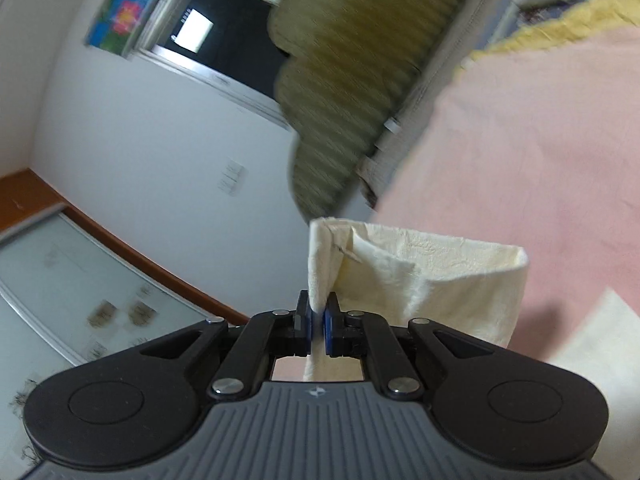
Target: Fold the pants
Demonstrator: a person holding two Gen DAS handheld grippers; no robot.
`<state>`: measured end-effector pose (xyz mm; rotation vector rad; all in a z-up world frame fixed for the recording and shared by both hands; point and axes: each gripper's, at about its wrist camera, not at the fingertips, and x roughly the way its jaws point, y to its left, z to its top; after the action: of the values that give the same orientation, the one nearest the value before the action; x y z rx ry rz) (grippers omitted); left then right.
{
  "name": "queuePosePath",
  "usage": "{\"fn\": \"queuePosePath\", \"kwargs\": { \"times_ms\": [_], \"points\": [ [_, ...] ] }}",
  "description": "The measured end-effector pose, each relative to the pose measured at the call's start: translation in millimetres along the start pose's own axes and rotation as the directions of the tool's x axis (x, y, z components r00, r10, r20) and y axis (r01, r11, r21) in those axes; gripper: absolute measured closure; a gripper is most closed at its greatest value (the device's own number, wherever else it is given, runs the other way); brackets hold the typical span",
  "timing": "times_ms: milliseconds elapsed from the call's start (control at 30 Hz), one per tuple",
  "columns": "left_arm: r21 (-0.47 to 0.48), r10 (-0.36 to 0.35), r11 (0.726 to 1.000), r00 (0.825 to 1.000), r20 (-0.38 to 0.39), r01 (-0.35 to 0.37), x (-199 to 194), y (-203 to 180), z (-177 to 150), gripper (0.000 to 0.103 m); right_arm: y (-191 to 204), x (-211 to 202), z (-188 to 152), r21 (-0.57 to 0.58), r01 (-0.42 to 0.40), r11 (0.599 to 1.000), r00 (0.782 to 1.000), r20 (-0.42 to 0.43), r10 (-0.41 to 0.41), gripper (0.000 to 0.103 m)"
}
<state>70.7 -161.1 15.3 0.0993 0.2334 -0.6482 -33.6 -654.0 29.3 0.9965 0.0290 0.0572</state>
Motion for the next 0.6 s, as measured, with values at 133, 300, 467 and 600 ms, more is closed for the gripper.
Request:
{"fn": "queuePosePath", "kwargs": {
  "times_ms": [133,300,467,600],
  "points": [
    [0.092,-0.037,0.995,0.998,0.049,0.033,-20,-1,10,0.083,14,-38,-12,-0.121,-0.077,0.99,0.993,0.082,0.087,0.097],
    [0.137,-0.253,0.945,0.928,-0.273,0.297,-8,-29,-56,0.085,-70,-86,-45,0.079,0.226,0.971,0.974,-0.002,-0.227,0.097],
    [0.175,-0.253,0.931,0.914,-0.318,0.319,-8,-40,-82,0.085,-115,-130,-75,0.204,0.326,0.923,0.944,-0.019,-0.33,0.097],
    [0.145,-0.273,0.933,0.91,-0.314,0.33,-8,-29,-73,0.085,-106,-139,-80,0.179,0.336,0.925,0.94,-0.01,-0.34,0.097]
  ]
}}
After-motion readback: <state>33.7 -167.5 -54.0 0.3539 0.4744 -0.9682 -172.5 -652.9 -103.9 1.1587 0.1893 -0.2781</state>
